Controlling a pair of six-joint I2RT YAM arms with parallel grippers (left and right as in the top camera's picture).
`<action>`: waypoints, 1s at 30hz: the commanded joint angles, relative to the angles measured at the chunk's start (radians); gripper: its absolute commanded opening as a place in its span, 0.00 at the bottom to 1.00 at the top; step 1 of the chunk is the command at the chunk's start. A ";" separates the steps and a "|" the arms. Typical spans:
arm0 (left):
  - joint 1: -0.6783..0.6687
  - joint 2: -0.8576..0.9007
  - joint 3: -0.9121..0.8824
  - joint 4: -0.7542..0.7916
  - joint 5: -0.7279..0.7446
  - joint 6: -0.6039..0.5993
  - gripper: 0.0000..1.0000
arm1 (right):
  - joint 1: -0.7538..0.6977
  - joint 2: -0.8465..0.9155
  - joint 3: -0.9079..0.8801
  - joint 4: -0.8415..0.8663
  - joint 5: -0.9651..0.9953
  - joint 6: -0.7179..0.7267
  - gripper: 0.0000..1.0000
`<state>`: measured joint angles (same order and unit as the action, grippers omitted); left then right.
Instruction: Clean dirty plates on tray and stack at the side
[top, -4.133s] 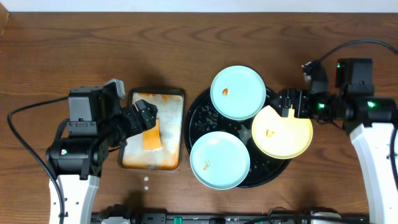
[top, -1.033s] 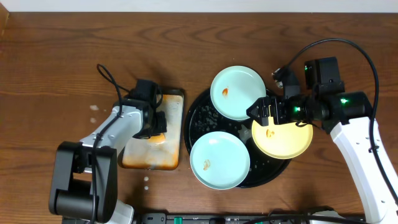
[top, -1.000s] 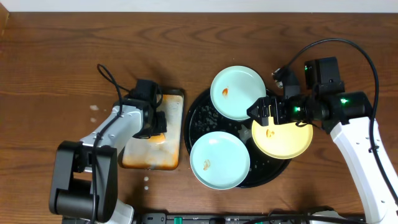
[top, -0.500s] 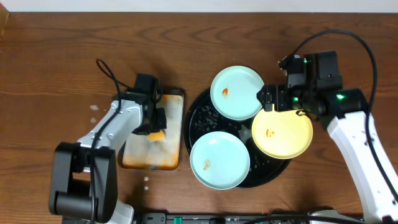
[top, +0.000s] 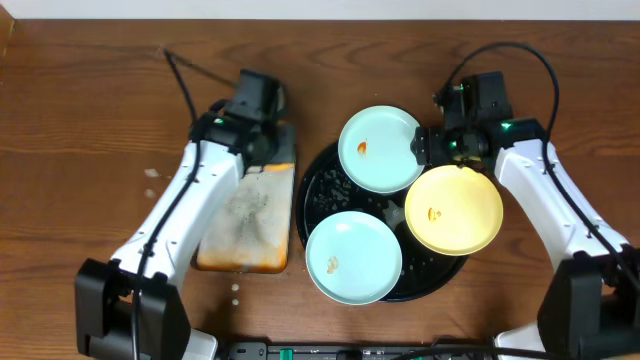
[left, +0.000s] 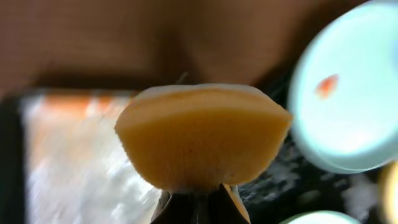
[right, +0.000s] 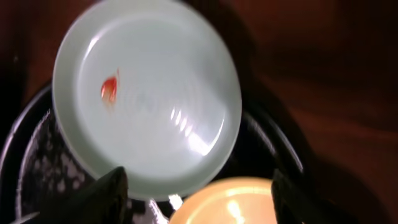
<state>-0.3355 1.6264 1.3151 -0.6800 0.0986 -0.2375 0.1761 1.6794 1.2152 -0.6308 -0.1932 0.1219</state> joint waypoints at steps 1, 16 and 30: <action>-0.059 -0.016 0.037 0.075 -0.001 -0.058 0.08 | 0.015 0.058 0.013 0.038 0.037 0.005 0.64; -0.187 0.193 0.037 0.413 0.052 -0.142 0.07 | 0.014 0.212 0.013 0.105 0.040 0.021 0.30; -0.303 0.359 0.037 0.495 0.048 -0.142 0.08 | 0.014 0.269 0.013 0.119 0.070 0.064 0.15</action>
<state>-0.6380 1.9514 1.3357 -0.1967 0.1452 -0.3702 0.1761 1.9419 1.2167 -0.5137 -0.1368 0.1749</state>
